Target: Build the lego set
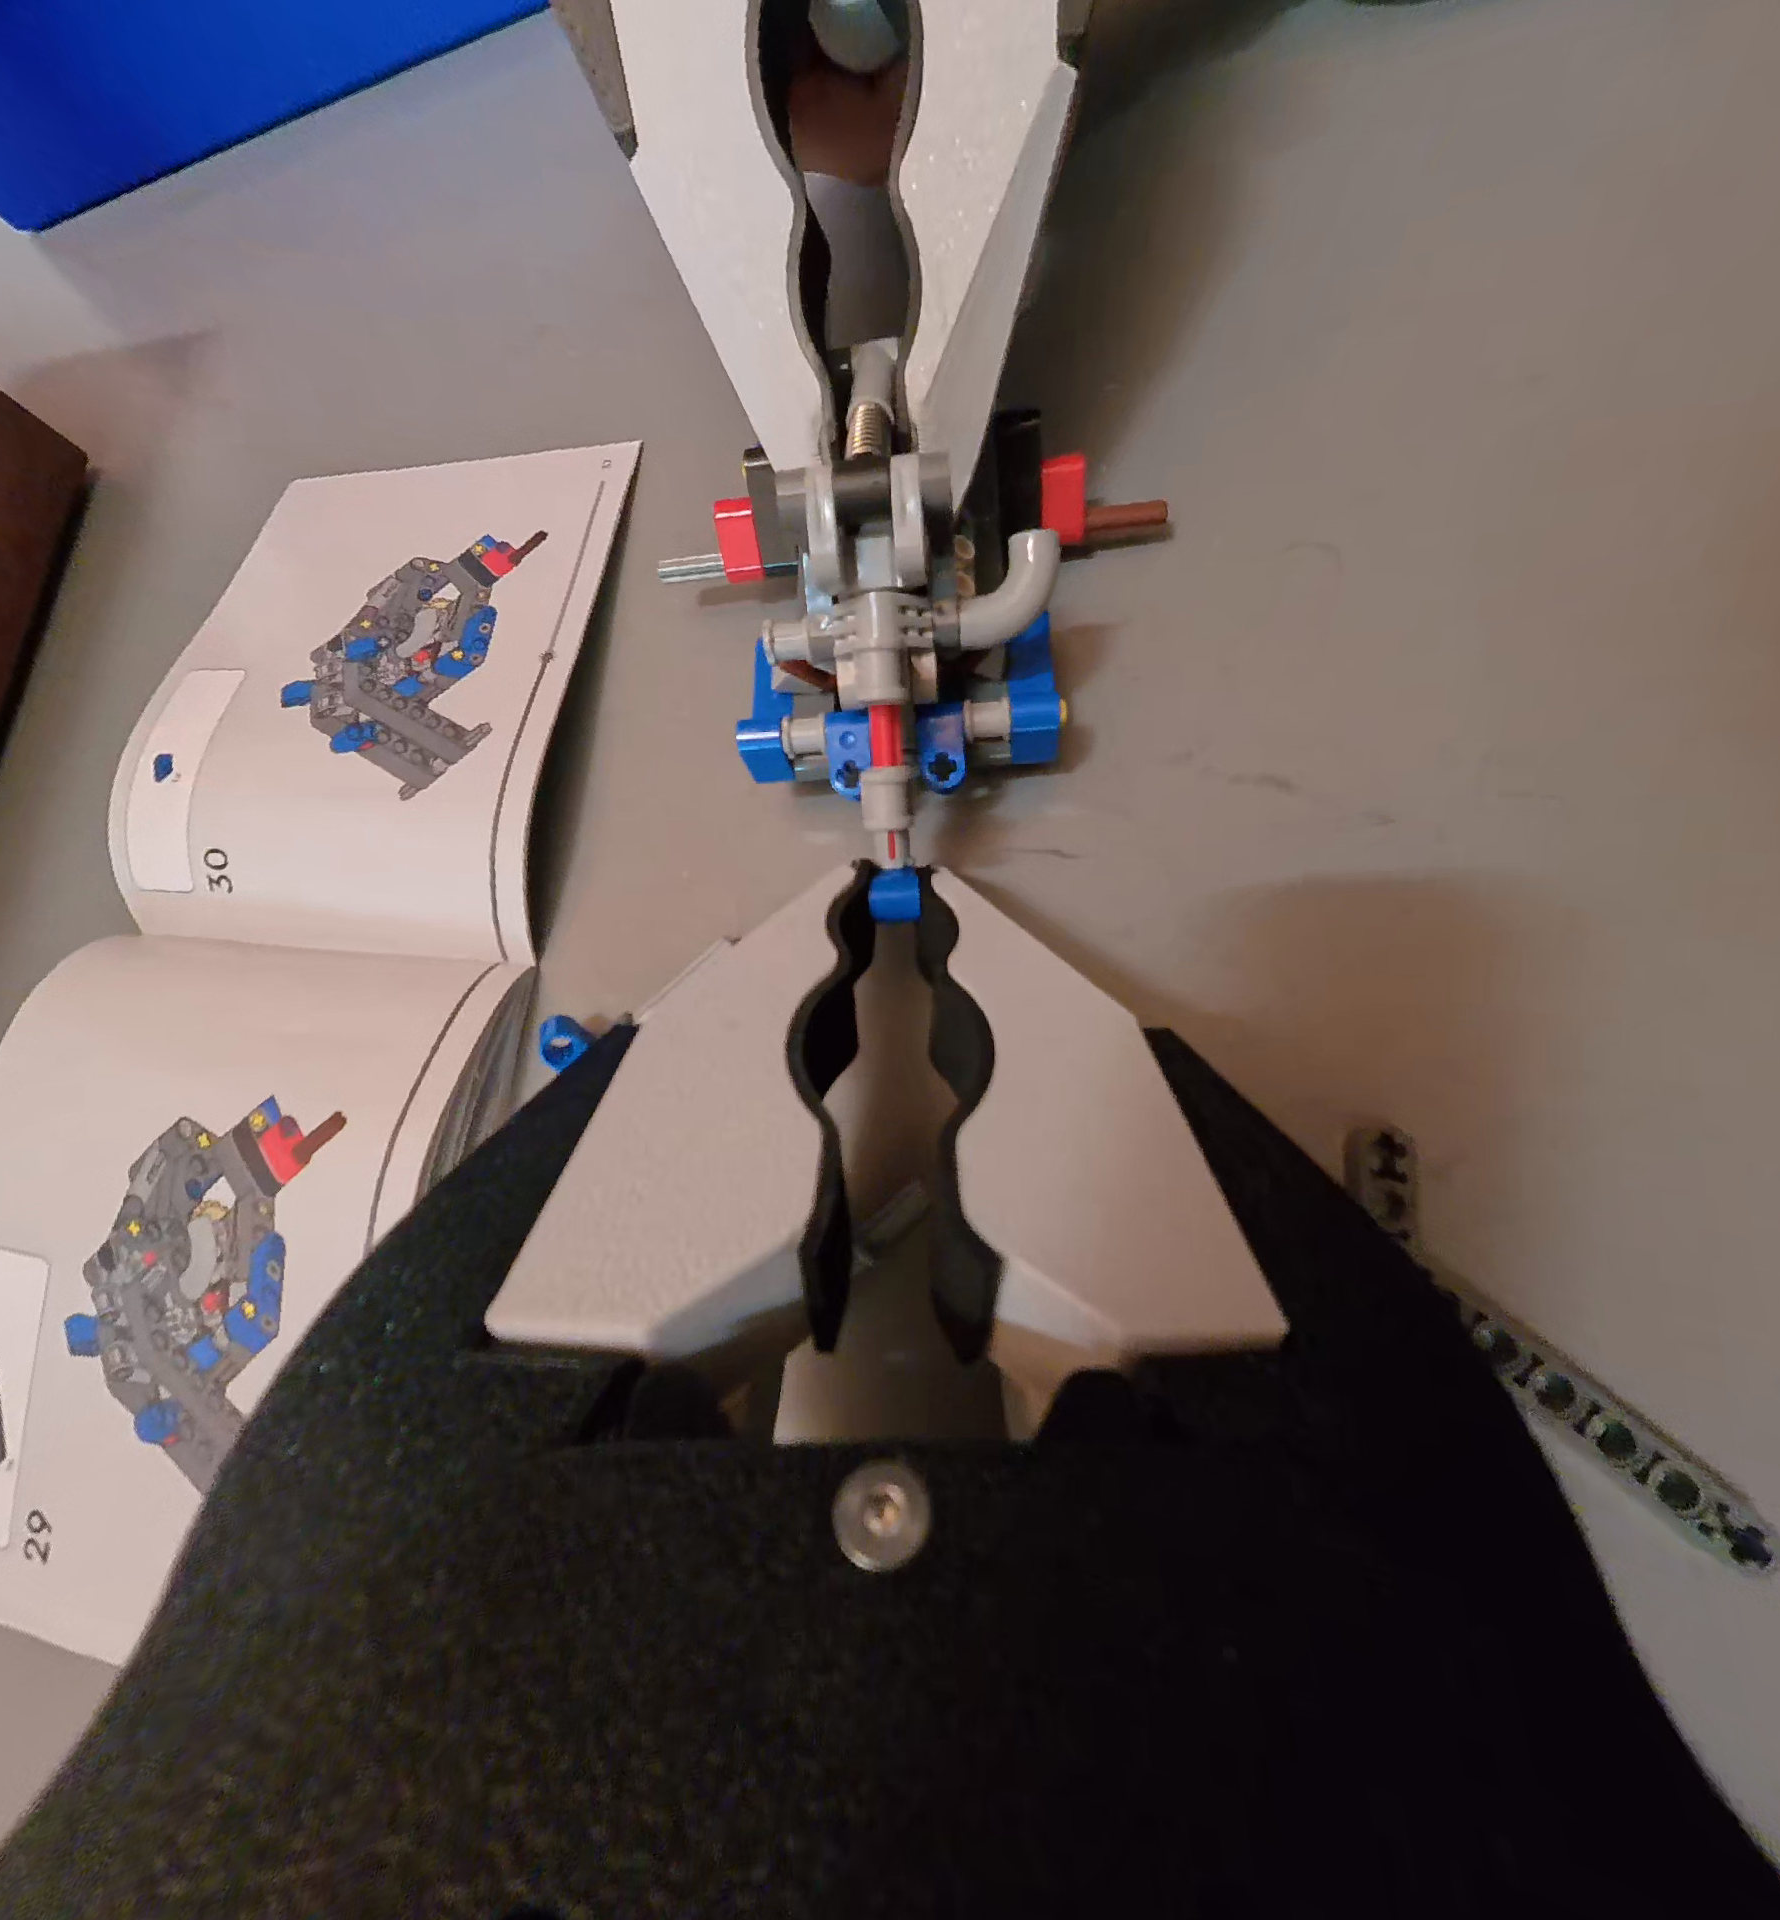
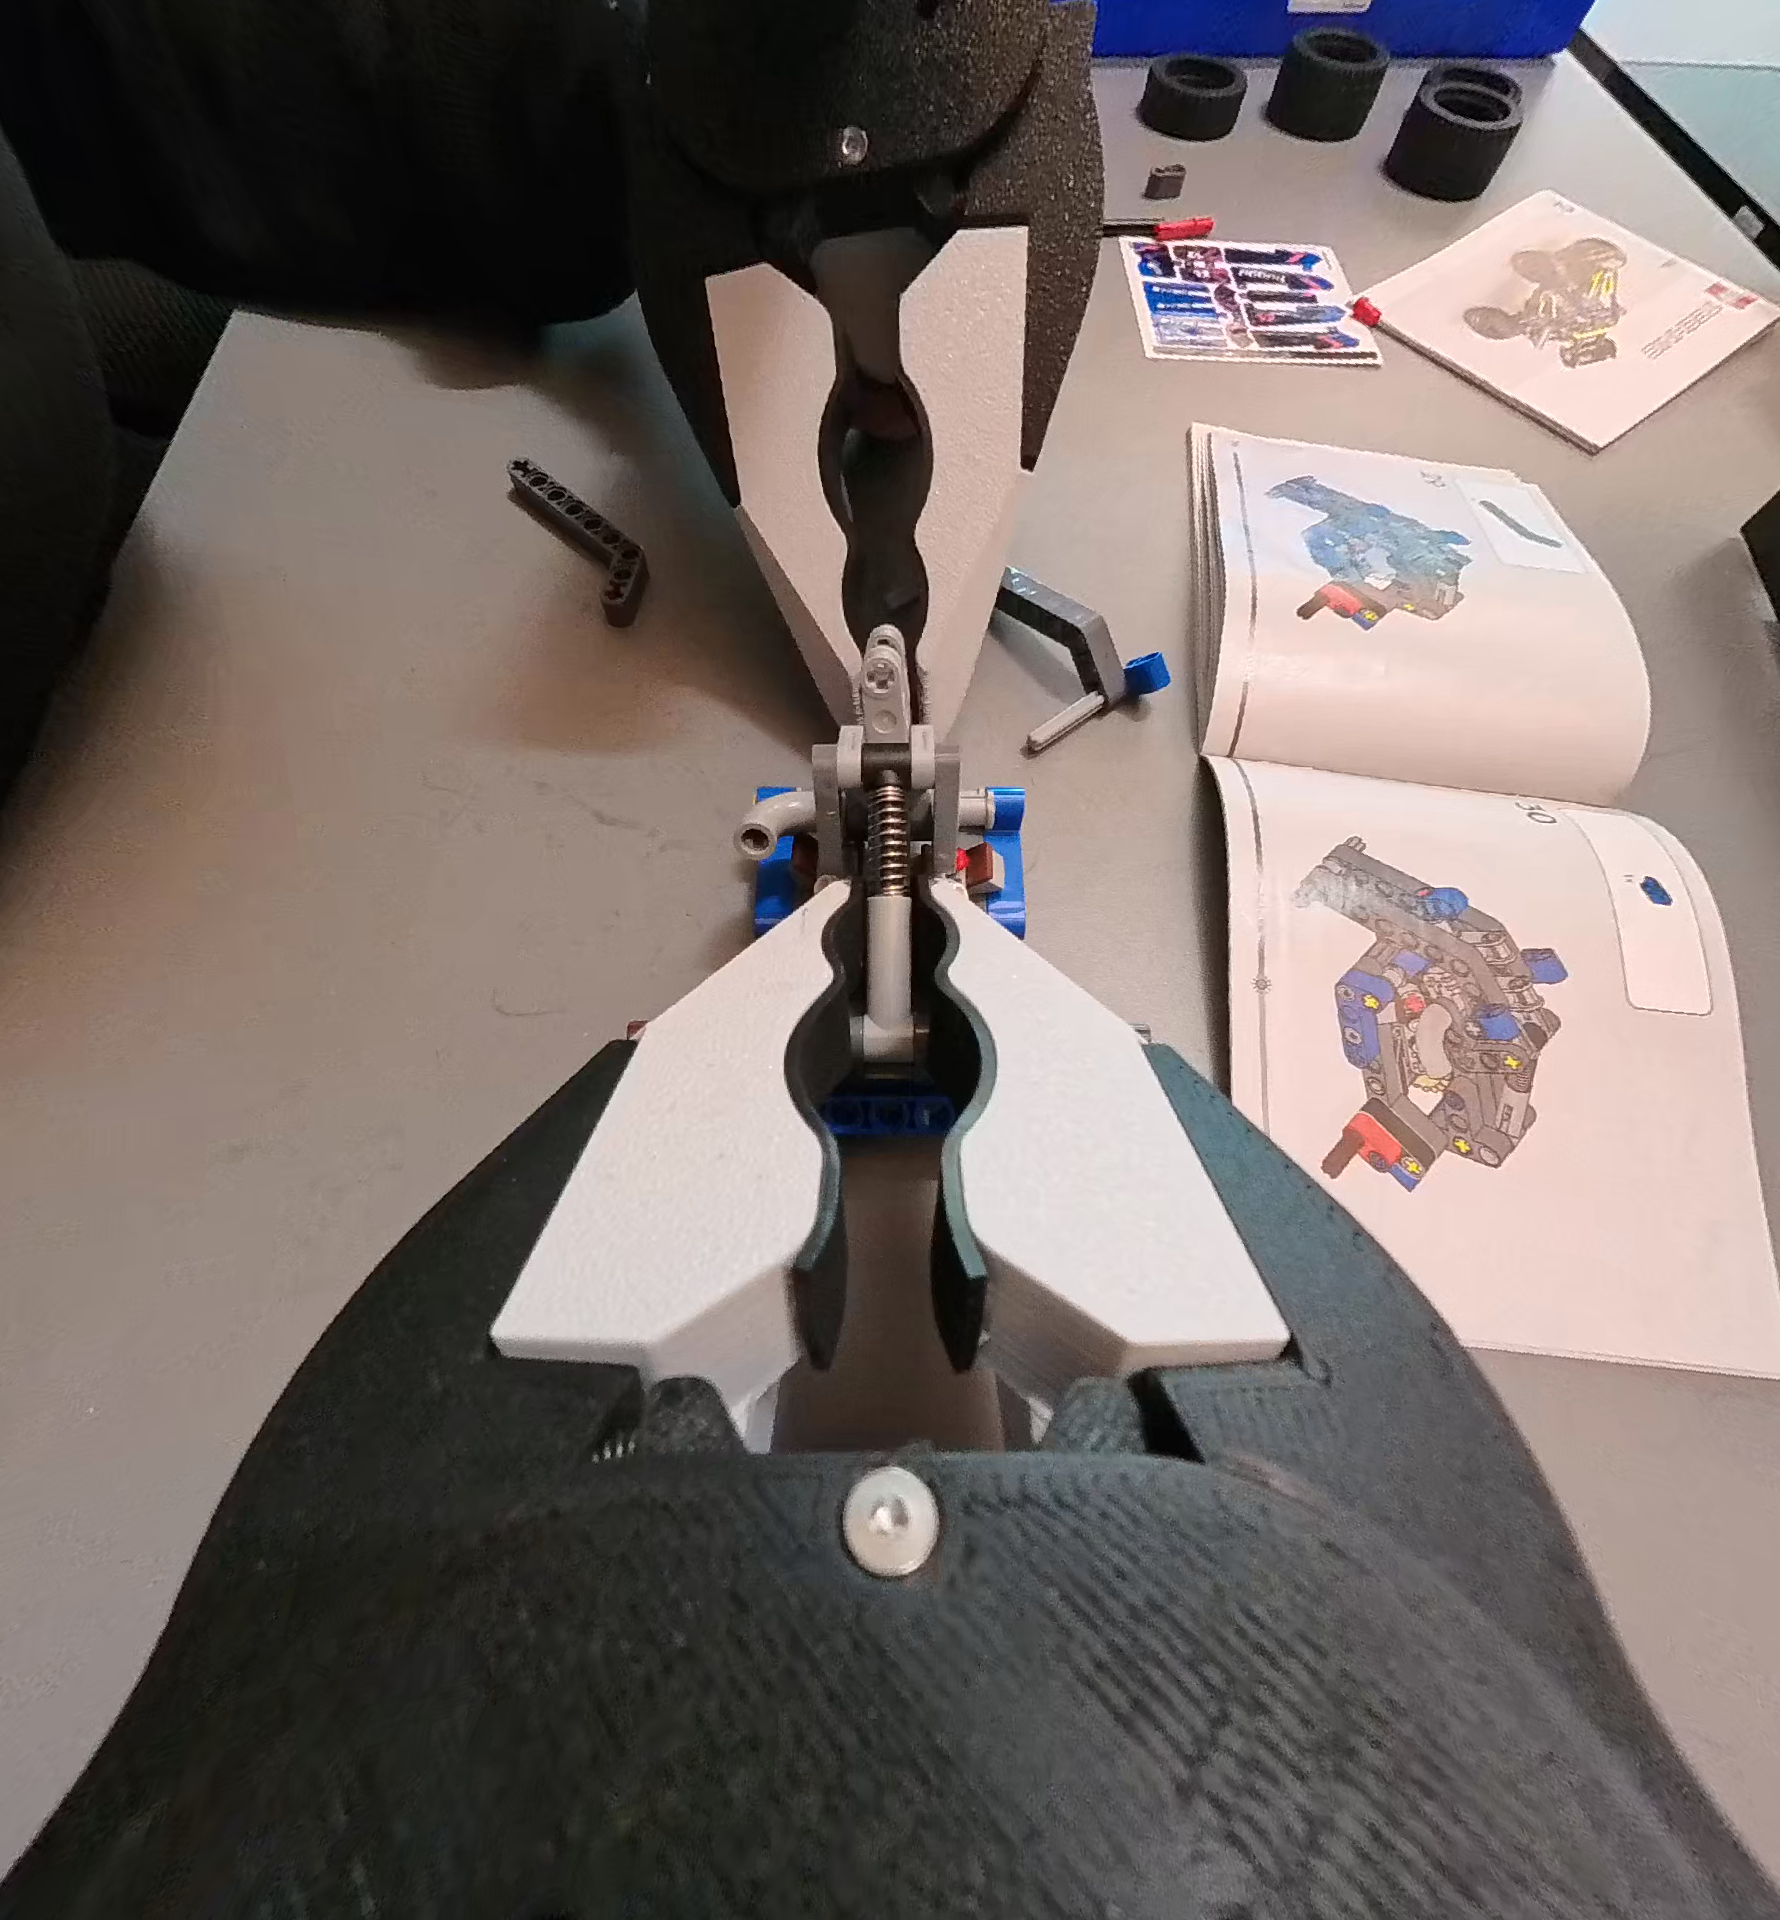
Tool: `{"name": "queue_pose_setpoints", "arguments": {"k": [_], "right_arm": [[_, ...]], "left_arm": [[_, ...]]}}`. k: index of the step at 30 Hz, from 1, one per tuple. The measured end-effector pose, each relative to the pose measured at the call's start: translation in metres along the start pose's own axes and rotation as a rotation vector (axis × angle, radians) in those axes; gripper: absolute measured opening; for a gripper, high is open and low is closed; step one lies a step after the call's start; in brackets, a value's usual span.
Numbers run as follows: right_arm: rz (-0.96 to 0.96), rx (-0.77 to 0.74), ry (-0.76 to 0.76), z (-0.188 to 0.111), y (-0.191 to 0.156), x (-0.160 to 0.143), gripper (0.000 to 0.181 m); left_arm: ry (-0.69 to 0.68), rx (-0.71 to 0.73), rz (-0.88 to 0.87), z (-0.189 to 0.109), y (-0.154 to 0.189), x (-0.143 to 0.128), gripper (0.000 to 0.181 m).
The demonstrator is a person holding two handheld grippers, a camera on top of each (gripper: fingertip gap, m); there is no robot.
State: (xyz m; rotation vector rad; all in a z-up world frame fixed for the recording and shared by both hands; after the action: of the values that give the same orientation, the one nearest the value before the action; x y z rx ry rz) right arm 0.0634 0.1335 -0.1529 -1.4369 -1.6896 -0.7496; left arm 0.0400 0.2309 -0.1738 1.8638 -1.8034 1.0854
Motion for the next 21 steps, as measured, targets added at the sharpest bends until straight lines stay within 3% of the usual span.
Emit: {"name": "queue_pose_setpoints", "arguments": {"k": [21], "right_arm": [[-0.008,-0.006,-0.003,-0.0006,0.0002,-0.0007,0.006]], "left_arm": [[-0.008,-0.015,-0.02,0.0016,0.0001,0.0013,0.004]]}}
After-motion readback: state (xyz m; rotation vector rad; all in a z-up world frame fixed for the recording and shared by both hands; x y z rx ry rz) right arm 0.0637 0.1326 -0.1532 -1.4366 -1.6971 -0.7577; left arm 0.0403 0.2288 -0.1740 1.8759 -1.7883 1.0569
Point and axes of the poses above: each gripper's, where its closed fingertips meet, z out along the fingers, x out of its top, y = z × x across the jaws, the point moved 4 cm from there along -z, back along the fingers, and after that the axes turned 6 degrees about z, right-handed, at the moved point
